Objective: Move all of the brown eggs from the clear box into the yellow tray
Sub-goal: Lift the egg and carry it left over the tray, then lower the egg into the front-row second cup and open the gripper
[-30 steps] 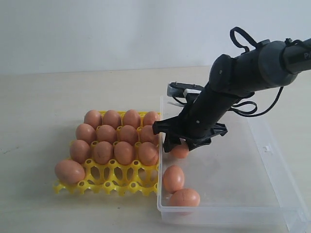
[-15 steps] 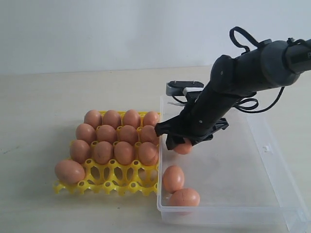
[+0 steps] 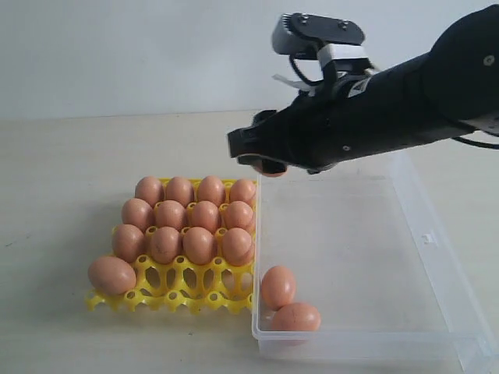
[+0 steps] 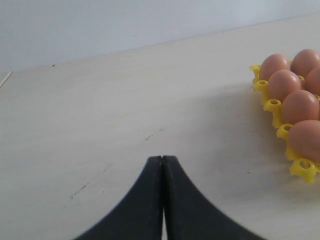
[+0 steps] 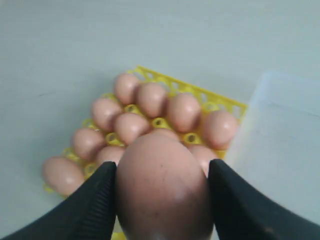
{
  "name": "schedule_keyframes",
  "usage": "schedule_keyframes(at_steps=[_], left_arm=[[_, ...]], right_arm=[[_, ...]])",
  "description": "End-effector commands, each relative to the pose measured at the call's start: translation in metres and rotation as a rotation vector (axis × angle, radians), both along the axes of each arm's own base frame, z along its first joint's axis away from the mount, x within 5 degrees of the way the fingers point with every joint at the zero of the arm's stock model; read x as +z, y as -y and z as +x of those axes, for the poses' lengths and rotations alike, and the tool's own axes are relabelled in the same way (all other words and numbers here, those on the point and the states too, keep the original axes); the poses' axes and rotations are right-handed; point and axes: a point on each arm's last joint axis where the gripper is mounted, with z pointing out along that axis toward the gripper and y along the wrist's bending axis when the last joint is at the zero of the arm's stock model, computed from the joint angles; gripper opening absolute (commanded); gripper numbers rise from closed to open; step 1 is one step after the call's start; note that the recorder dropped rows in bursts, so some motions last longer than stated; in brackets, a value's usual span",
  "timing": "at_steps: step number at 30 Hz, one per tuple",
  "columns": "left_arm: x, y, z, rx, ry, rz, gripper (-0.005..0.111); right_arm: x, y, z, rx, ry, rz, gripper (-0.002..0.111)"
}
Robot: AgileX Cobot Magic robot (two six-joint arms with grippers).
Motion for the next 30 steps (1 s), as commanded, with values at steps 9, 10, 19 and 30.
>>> schedule_keyframes(at_steps=[9,10,19,30], left_arm=[[0.002,0.0,0.0,0.001,0.012,-0.006,0.0],[0.002,0.0,0.0,0.001,0.012,-0.006,0.0],[0.002,0.0,0.0,0.001,0.012,-0.006,0.0],[0.002,0.0,0.0,0.001,0.012,-0.006,0.0]], right_arm=[[-0.048,-0.086,-0.02,0.245,-0.031,-0.075,0.0],[-0.05,-0.093,-0.018,0.265,-0.039,-0.081,0.0],[-0.086,-0.128,-0.001,0.342,-0.133,-0.15,0.0],[-0.103,-0.135,0.006,0.326,-0.155,-0.154,0.0]])
